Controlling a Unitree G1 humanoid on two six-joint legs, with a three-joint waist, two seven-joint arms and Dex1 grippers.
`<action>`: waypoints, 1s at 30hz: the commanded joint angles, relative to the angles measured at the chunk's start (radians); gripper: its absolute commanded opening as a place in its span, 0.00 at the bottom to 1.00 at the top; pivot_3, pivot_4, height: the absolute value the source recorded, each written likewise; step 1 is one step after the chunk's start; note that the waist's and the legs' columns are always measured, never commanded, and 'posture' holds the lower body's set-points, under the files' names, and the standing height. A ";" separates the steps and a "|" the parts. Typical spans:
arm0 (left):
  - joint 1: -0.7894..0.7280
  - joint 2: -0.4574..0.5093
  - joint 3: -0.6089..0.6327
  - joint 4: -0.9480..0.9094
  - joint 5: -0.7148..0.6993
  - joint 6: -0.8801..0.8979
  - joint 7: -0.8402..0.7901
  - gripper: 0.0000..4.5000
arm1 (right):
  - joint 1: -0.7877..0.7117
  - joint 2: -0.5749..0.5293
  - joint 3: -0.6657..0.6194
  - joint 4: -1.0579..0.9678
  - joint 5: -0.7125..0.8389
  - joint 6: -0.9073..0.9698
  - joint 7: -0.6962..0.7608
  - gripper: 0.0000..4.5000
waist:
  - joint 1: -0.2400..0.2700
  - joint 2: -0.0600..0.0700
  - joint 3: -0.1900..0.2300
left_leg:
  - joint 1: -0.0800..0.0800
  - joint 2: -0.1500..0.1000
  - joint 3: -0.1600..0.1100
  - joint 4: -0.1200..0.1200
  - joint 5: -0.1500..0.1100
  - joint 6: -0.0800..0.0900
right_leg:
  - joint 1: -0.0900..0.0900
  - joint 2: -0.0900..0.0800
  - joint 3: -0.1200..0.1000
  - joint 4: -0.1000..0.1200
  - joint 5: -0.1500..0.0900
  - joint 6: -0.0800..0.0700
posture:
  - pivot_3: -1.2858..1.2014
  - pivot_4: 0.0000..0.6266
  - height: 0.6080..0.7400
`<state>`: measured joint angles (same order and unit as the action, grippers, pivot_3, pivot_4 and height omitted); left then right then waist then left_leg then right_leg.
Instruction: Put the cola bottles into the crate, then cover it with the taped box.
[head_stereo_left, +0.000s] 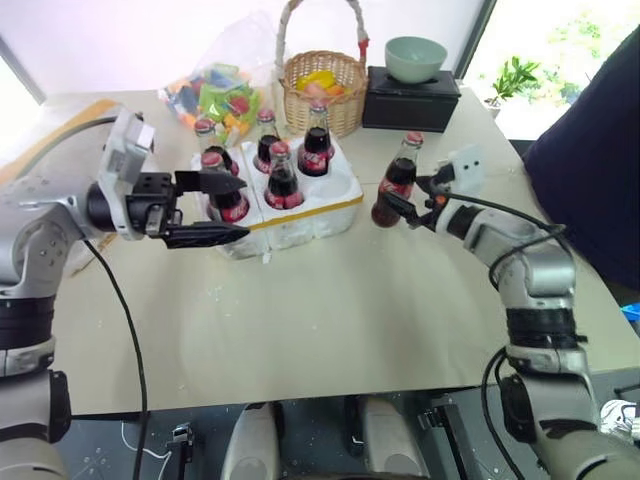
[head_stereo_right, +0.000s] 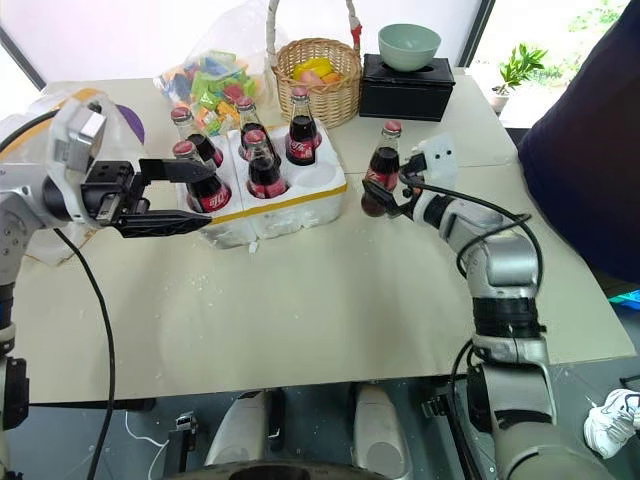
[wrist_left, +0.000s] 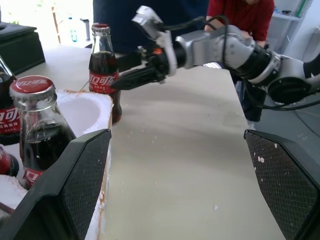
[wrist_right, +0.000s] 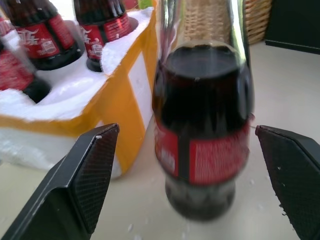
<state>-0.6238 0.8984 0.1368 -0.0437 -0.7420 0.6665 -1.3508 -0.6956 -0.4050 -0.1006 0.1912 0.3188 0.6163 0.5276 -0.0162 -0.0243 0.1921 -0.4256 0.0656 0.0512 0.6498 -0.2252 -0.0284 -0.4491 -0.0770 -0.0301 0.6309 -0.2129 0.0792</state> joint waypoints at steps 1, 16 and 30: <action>0.019 0.026 0.050 -0.039 -0.012 -0.004 0.007 1.00 | -0.089 0.014 0.004 0.155 -0.033 -0.113 0.013 0.99 | 0.000 0.000 0.000 | 0.000 0.000 0.000 0.000 0.000 0.000 | 0.000 0.000 0.000 0.000 0.000 0.000 | 0.52 0.24 1.00; 0.163 0.086 0.204 -0.091 -0.054 0.025 0.067 1.00 | -0.134 -0.029 -0.081 -0.147 0.153 -0.090 0.126 0.63 | -0.002 0.005 0.004 | -0.003 0.000 0.001 -0.001 0.000 0.000 | -0.004 0.000 0.000 0.001 0.000 0.000 | 0.52 0.24 1.00; 0.205 0.081 0.235 -0.126 -0.077 0.026 0.117 1.00 | -0.230 0.133 0.081 -0.067 0.115 -0.094 0.117 0.63 | 0.002 0.005 0.003 | -0.002 0.001 0.001 -0.001 0.000 0.000 | -0.004 0.001 0.000 0.001 0.000 0.000 | 0.52 0.24 1.00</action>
<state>-0.4206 0.9648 0.3343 -0.1410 -0.7986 0.6931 -1.2367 -0.8993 -0.2814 -0.0166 0.1510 0.4401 0.5815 0.6316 -0.0143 -0.0192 0.1956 -0.4278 0.0663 0.0517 0.6488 -0.2252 -0.0285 -0.4529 -0.0764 -0.0298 0.6322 -0.2127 0.0791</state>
